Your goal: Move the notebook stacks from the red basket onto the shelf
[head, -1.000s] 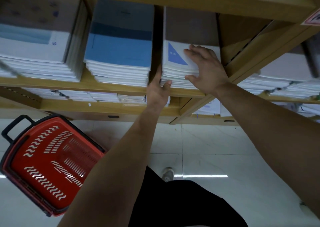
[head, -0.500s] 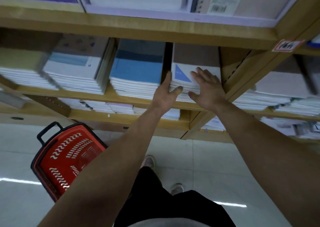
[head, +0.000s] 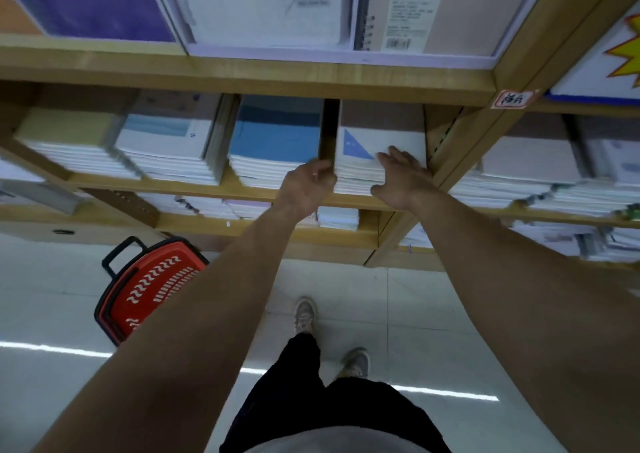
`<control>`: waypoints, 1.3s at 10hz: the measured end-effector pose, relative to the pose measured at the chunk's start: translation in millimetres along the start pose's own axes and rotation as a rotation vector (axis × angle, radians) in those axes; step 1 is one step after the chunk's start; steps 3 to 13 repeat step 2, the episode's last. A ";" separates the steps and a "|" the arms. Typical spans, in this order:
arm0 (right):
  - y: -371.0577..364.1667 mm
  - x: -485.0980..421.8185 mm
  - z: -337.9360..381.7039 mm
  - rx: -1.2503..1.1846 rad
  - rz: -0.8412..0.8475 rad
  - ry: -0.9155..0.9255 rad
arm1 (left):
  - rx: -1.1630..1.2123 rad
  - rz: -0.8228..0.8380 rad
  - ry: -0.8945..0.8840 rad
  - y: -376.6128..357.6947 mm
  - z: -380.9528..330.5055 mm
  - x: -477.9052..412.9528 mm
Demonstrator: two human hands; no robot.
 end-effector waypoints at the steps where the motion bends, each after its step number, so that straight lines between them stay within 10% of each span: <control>1: -0.4 26.1 22.5 0.033 0.051 -0.022 | -0.240 -0.037 0.044 42.1 10.9 38.1; 2: 15.8 44.5 59.9 0.054 -0.028 0.032 | -0.522 -0.060 0.039 92.3 15.5 63.3; 13: 15.8 44.5 59.9 0.054 -0.028 0.032 | -0.522 -0.060 0.039 92.3 15.5 63.3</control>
Point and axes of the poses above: each hand's wrist, its own x-axis away from the middle knuckle, its own y-axis out of the back of the hand, z = x × y, the point moved 9 cm from there along -x, towards the middle knuckle, and after that the axes turned 1 degree about y, right-handed, at the moved point
